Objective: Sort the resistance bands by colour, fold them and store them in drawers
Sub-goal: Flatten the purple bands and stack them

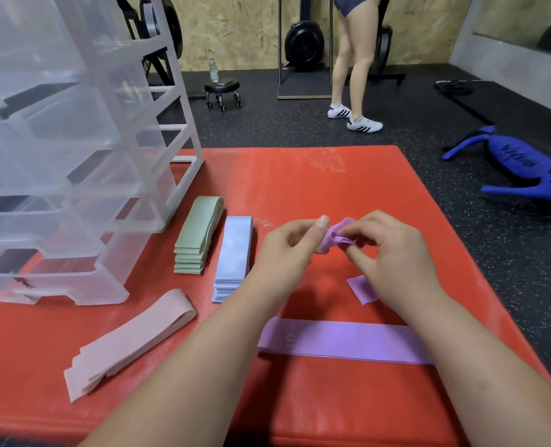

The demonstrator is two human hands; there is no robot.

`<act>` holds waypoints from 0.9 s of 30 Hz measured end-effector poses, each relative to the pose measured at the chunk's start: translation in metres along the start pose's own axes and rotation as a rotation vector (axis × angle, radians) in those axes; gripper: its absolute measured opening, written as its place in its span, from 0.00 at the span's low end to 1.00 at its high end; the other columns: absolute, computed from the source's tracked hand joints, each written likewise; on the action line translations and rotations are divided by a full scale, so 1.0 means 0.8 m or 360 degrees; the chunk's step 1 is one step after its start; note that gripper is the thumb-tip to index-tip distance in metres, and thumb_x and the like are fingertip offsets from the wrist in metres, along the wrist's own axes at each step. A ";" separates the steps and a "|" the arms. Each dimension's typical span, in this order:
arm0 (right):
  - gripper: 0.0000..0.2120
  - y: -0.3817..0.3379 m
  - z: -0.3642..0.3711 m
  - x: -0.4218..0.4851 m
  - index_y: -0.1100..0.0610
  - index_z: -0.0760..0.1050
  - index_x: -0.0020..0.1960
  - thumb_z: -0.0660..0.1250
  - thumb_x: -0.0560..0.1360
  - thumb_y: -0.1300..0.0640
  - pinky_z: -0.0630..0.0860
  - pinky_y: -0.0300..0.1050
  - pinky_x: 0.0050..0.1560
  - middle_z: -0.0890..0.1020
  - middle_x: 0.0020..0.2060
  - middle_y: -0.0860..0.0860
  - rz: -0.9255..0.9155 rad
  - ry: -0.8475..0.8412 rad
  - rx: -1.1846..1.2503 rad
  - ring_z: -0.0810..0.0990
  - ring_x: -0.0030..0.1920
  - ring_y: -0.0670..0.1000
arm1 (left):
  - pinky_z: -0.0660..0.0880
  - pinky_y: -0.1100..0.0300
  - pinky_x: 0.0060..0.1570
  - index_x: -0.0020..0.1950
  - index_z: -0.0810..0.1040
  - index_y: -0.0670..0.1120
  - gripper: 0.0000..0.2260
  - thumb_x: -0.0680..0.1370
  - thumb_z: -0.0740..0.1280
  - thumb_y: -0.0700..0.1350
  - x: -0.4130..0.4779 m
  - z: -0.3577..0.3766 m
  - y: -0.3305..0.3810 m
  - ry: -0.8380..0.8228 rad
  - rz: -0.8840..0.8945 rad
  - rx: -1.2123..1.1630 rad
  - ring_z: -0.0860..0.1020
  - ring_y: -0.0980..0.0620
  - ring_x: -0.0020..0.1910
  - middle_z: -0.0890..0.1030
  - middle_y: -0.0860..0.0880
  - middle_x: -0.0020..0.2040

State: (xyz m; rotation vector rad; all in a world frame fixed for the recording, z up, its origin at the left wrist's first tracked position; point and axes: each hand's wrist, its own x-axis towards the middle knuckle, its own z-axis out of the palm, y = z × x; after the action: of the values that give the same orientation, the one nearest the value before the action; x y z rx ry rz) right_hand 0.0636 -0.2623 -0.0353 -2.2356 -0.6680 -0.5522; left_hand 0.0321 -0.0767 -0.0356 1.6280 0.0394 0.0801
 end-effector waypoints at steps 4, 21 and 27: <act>0.15 -0.001 0.008 -0.002 0.46 0.83 0.62 0.75 0.76 0.57 0.79 0.49 0.55 0.82 0.56 0.41 -0.0082 -0.0248 0.0063 0.82 0.56 0.43 | 0.82 0.50 0.56 0.63 0.83 0.47 0.13 0.79 0.77 0.44 0.007 -0.004 -0.016 0.0123 -0.0121 -0.0049 0.87 0.51 0.53 0.89 0.49 0.52; 0.15 -0.004 0.016 0.007 0.46 0.81 0.63 0.73 0.79 0.59 0.82 0.55 0.59 0.87 0.50 0.53 0.0811 -0.0040 0.0813 0.85 0.52 0.53 | 0.80 0.56 0.59 0.65 0.80 0.44 0.20 0.79 0.66 0.26 0.006 -0.007 -0.017 -0.0121 0.0019 -0.0111 0.85 0.51 0.56 0.88 0.45 0.57; 0.21 -0.008 0.007 0.008 0.45 0.82 0.58 0.76 0.73 0.67 0.82 0.45 0.50 0.87 0.44 0.45 0.0555 0.0085 0.0612 0.86 0.45 0.46 | 0.78 0.53 0.65 0.67 0.80 0.53 0.17 0.79 0.75 0.42 0.004 -0.006 -0.014 -0.0078 0.0080 0.0098 0.83 0.56 0.61 0.86 0.54 0.60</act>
State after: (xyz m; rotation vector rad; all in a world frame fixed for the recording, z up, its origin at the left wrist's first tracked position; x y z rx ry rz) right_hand 0.0658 -0.2529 -0.0319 -1.9077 -0.3114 -0.2785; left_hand 0.0353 -0.0709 -0.0467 1.6921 -0.0373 0.0782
